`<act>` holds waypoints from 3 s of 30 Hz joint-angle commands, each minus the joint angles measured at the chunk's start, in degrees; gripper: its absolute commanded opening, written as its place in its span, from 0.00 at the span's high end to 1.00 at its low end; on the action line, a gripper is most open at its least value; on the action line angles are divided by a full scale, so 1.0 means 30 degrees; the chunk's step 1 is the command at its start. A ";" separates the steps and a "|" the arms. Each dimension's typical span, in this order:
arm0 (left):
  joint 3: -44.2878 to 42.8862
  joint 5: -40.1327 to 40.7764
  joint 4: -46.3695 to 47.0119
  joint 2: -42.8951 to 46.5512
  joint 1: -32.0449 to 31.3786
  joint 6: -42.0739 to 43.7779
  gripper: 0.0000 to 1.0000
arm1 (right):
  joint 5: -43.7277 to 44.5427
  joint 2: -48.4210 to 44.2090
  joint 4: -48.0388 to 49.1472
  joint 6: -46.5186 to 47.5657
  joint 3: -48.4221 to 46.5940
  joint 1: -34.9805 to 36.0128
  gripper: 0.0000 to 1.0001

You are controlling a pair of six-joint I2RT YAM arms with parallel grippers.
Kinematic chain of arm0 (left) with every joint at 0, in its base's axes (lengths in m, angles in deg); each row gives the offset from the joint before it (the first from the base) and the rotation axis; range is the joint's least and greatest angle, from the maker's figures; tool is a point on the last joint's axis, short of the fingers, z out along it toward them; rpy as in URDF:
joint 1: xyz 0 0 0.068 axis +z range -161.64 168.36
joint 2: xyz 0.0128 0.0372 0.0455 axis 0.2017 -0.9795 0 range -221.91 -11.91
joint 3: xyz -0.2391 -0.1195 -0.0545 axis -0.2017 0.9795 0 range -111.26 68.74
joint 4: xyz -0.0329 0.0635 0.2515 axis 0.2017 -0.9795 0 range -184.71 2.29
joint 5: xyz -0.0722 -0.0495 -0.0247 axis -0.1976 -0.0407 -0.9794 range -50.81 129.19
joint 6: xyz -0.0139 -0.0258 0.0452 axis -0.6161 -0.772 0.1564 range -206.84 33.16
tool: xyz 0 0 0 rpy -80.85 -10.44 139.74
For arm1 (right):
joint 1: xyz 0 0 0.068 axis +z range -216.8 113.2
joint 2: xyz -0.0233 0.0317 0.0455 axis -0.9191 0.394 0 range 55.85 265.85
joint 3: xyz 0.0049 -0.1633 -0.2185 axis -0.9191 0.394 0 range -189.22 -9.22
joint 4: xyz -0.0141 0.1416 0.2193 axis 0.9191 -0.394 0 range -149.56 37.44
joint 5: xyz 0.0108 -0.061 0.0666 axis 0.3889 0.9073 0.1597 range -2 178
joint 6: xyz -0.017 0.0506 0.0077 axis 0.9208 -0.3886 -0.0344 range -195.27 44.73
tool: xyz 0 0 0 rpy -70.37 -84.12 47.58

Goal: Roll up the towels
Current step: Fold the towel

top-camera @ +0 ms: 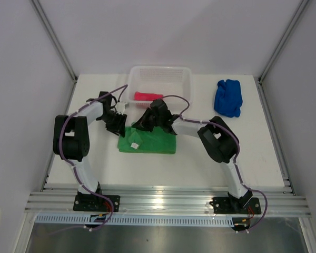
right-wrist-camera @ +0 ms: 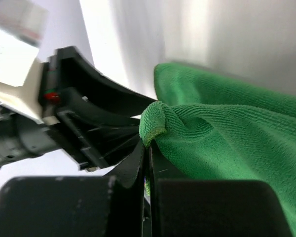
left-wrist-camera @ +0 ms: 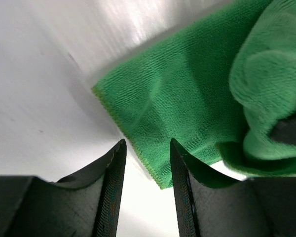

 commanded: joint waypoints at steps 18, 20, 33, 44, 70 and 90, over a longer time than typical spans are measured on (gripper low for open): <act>-0.1251 0.0024 -0.1245 0.1409 0.0927 0.0238 0.53 | 0.1158 0.0857 -0.2784 0.2458 -0.3859 0.1165 0.50; -0.1455 0.0198 -0.1332 0.1789 0.1073 0.0209 0.53 | 0.1537 0.0329 -0.3686 0.3538 -0.3801 0.1166 0.50; -0.0901 -0.0040 -0.1686 0.4605 -0.2056 0.1145 0.50 | 0.5084 -0.8635 -0.8965 1.1539 0.2961 0.0377 0.51; -0.1399 0.3829 -0.0165 0.1821 -0.6396 0.0619 0.47 | 0.3360 -1.0282 -0.6655 1.2070 0.9118 -0.3725 0.50; 0.2030 0.5913 -0.0540 0.2817 -0.6602 0.1000 0.45 | 0.0486 -0.5037 -0.0822 1.0548 0.8563 -0.5455 0.50; 0.2117 0.4484 -0.1217 0.5363 -0.4381 -0.0284 0.43 | 0.1100 -0.4713 -0.1262 0.9903 0.8035 -0.4782 0.50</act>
